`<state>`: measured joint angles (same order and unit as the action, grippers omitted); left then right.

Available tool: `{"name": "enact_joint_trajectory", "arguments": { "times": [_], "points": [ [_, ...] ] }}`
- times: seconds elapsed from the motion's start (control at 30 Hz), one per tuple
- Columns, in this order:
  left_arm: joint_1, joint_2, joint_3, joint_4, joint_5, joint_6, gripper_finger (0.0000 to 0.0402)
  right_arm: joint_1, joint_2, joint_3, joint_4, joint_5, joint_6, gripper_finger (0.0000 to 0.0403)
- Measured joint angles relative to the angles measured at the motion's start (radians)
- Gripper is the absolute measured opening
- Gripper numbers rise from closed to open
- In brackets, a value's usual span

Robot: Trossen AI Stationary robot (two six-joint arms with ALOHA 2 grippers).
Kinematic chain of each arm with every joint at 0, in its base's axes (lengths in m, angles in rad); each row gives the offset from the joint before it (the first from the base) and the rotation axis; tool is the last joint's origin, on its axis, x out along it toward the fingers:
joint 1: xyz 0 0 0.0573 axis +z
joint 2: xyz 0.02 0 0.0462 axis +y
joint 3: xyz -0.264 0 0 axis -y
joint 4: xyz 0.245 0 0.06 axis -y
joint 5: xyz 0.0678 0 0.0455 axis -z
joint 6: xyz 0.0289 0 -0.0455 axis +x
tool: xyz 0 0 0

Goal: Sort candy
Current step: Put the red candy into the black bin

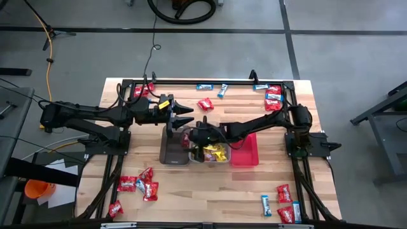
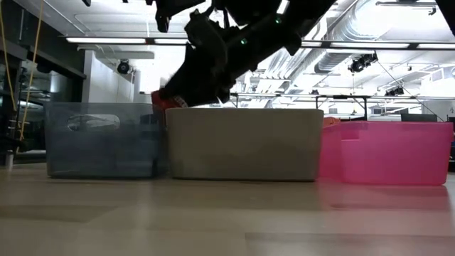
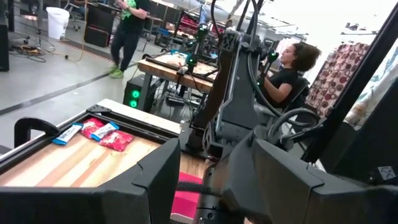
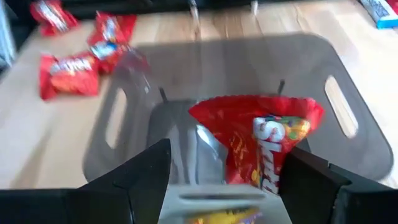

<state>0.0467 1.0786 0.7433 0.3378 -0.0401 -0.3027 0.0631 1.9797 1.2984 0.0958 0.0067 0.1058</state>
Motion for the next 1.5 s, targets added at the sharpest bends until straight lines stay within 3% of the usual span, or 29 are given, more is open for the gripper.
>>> {"name": "enact_joint_trajectory", "arguments": {
  "times": [0.3,0.67,1.0,1.23,1.5],
  "points": [
    [0.0,0.0,0.0,-0.003,-0.001,0.0,0.0188,0.0,-0.011,0.003,-0.056,0.002,-0.045,0.0261],
    [0.0,0.0,0.0,-0.006,-0.001,0.0,0.0188,0.0,-0.029,0.143,-0.116,0.011,-0.186,0.0261],
    [0.0,-0.009,0.0,-0.018,-0.001,0.0,0.0188,-0.032,-0.072,0.229,-0.47,0.008,-0.272,0.0261],
    [0.015,-0.061,0.002,-0.117,-0.001,0.035,0.0188,-0.092,-0.252,0.072,-0.681,0.007,-0.257,0.0261],
    [0.053,-0.098,0.002,-0.189,-0.02,0.035,0.0188,-0.111,-0.681,-0.332,-0.661,0.025,-0.003,0.0261]
  ]
}}
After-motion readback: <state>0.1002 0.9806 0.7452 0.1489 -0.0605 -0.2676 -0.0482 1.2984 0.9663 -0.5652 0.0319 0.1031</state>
